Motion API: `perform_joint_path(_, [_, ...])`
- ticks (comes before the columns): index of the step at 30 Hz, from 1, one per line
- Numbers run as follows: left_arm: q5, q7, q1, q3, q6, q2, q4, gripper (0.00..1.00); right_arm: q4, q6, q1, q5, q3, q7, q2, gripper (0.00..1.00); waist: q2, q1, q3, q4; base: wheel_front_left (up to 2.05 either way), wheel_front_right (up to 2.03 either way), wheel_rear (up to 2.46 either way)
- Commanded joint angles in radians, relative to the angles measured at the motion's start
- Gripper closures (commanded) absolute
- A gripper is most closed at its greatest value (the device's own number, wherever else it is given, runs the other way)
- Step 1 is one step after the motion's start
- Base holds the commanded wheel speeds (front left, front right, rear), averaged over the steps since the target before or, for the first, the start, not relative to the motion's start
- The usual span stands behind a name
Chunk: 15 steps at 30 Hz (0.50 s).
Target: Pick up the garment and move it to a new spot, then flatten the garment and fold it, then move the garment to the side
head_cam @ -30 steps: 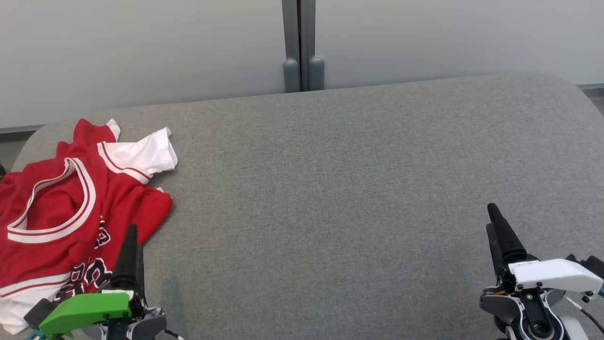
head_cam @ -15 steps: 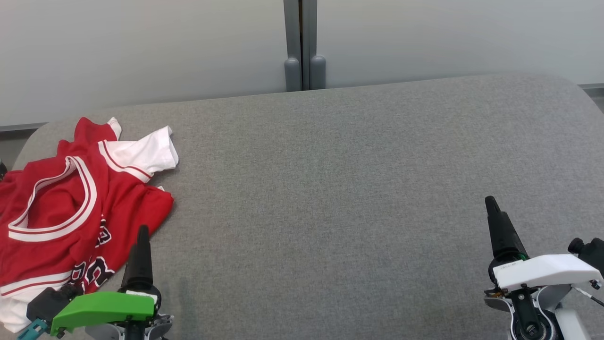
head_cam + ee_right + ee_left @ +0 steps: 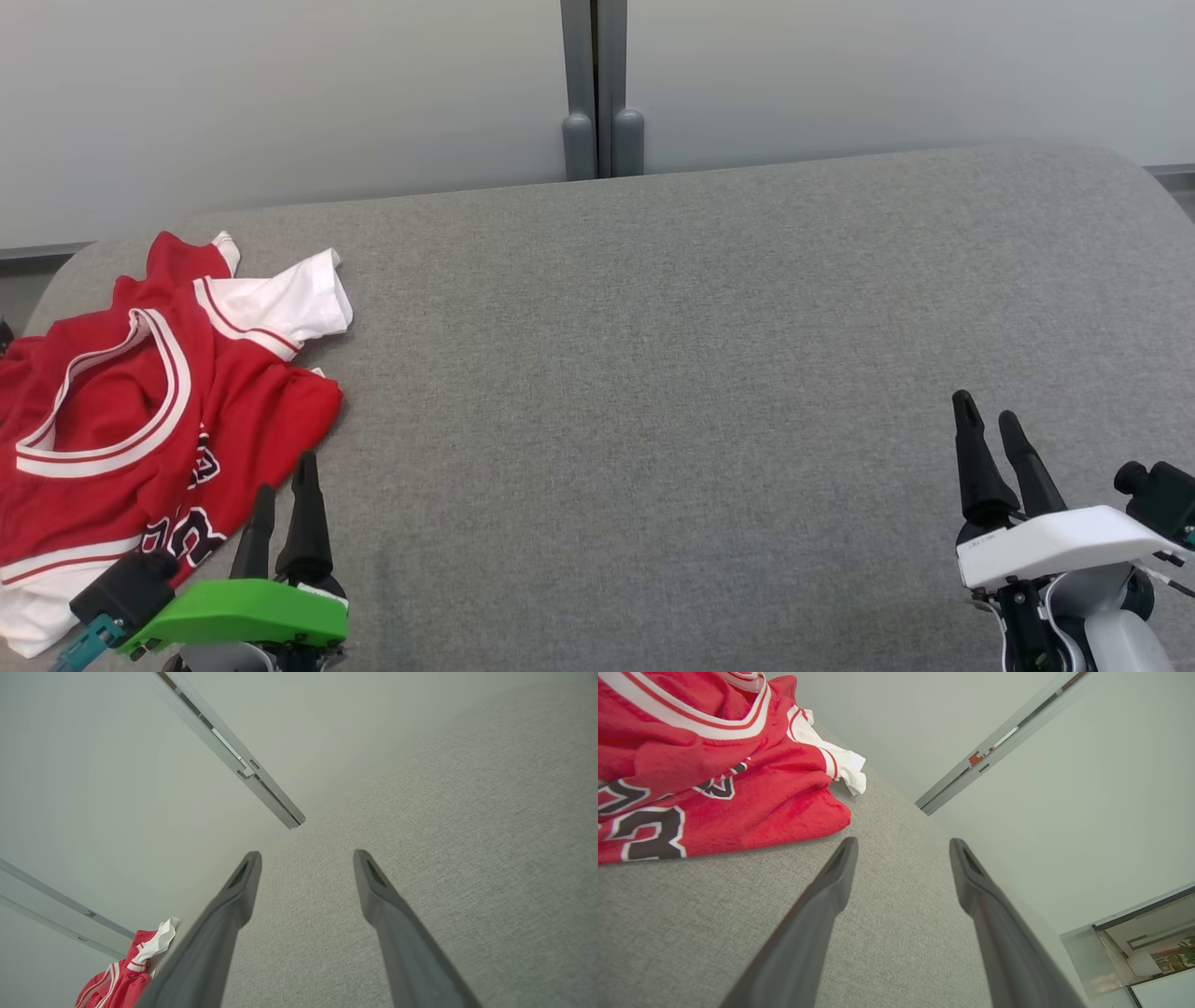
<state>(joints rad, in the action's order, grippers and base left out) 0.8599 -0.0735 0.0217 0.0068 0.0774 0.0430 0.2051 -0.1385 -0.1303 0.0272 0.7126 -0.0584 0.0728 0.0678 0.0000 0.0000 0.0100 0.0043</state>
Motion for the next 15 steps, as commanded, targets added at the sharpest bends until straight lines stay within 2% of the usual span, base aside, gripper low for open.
perform_joint_path(1, [-0.039,-0.012,0.001,-0.002,-0.007,0.007,-0.014,0.00,0.017,0.000,0.006,-0.044,0.001,0.013,0.008,0.00,0.0000,0.0000,0.000,0.000,0.00,0.00,0.00])
perform_joint_path(15, [-0.248,-0.054,-0.017,-0.016,-0.024,0.008,-0.020,0.00,0.020,0.000,-0.002,-0.247,0.014,0.055,0.017,0.00,0.0000,0.0000,0.002,0.002,0.00,0.00,0.00])
